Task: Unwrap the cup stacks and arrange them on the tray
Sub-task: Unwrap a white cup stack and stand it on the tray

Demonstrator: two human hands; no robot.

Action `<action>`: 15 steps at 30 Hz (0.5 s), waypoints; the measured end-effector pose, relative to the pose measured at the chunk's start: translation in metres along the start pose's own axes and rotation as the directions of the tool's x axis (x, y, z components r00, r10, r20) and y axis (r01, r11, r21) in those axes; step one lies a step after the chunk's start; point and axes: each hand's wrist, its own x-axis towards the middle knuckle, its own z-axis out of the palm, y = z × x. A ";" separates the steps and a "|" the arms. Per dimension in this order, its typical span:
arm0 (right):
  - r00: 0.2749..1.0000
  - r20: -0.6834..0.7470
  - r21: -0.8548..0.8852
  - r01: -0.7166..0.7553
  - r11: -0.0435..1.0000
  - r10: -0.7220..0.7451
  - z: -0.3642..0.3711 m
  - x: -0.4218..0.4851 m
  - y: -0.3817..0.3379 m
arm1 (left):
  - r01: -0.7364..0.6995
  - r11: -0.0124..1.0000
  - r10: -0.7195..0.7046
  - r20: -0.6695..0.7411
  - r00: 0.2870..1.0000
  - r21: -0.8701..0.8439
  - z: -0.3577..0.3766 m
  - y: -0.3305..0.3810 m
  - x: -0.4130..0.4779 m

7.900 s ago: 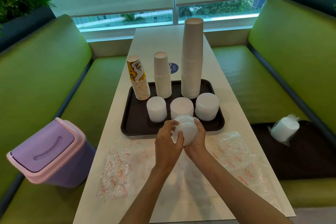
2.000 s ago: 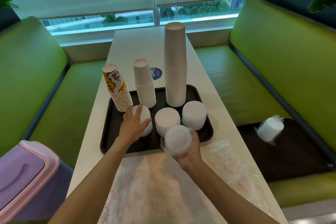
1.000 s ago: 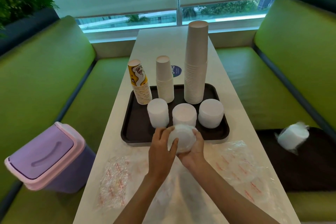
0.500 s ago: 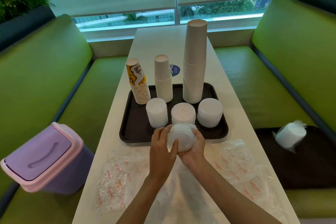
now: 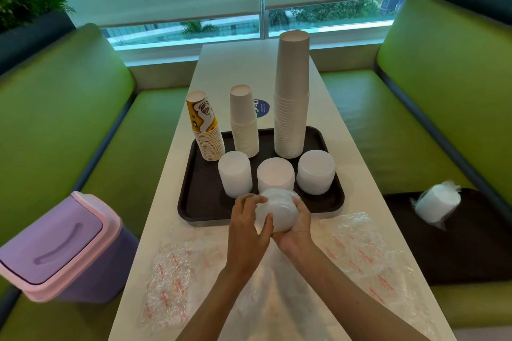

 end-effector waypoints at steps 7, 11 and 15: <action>1.000 0.022 0.033 -0.010 0.999 0.009 -0.003 0.006 -0.003 | 0.002 0.998 -0.003 -0.005 1.000 -0.056 0.002 0.003 0.001; 1.000 -0.016 -0.004 -0.014 1.000 0.014 -0.005 0.011 -0.002 | 0.134 0.980 -0.127 0.058 0.990 -0.145 0.000 0.003 0.009; 0.997 -0.070 -0.018 -0.033 0.999 0.032 -0.004 0.018 -0.004 | 0.219 0.958 -0.189 0.165 0.968 -0.185 -0.006 0.002 0.021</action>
